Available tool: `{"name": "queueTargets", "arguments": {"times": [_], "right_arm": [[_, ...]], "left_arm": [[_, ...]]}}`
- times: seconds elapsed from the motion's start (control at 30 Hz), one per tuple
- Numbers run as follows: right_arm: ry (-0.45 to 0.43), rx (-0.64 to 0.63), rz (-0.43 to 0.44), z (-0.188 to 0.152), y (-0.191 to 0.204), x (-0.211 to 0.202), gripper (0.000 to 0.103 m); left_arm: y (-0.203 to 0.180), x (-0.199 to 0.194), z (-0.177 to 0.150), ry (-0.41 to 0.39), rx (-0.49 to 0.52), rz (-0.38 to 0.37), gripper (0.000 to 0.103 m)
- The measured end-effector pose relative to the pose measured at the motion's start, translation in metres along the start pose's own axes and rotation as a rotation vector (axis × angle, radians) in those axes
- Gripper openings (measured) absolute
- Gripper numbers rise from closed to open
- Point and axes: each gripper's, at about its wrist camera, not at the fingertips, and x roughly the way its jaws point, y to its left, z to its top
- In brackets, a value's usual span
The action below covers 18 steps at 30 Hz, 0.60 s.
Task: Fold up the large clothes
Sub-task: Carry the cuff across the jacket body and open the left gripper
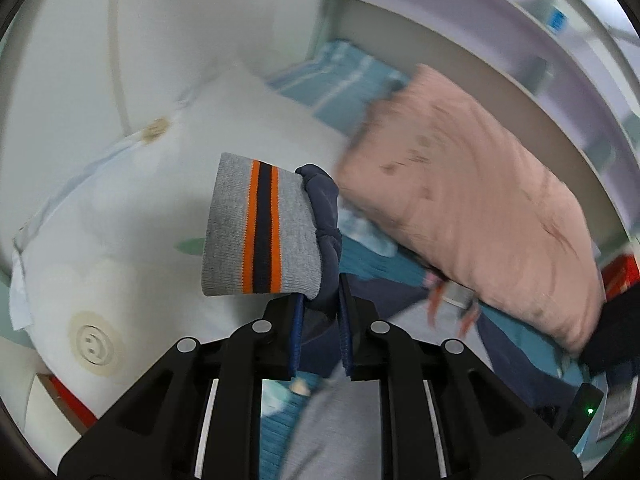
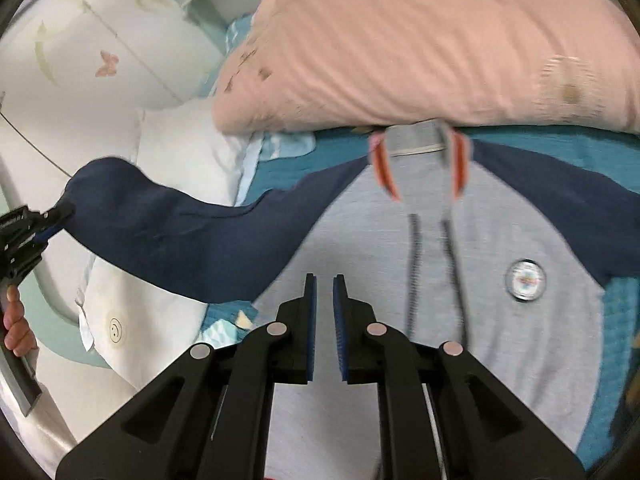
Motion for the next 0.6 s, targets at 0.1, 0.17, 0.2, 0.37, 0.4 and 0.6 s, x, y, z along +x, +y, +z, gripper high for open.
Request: {"name": "queueTargets", "arguments": {"times": [0.1, 0.17, 0.2, 0.37, 0.4, 0.6], "right_arm": [[-0.027, 0.036, -0.016, -0.009, -0.031, -0.018, 0.01], [-0.04, 0.063, -0.028, -0.013, -0.05, -0.029, 0.01], [-0.045, 0.075, -0.044, -0.016, -0.061, -0.033, 0.01], [-0.057, 0.139, -0.088, -0.03, -0.109, -0.049, 0.01], [-0.058, 0.153, -0.096, -0.034, -0.119, -0.051, 0.01], [-0.03, 0.228, -0.126, -0.06, -0.165, -0.049, 0.01]], "left_arm": [[-0.046, -0.001, -0.009, 0.007, 0.051, -0.04, 0.015], [-0.08, 0.001, -0.018, 0.013, 0.092, -0.067, 0.015], [-0.097, 0.003, -0.023, 0.021, 0.113, -0.078, 0.015], [-0.156, 0.024, -0.046, 0.074, 0.179, -0.119, 0.015], [-0.169, 0.03, -0.052, 0.086, 0.196, -0.125, 0.015], [-0.227, 0.06, -0.087, 0.148, 0.234, -0.18, 0.015]]}}
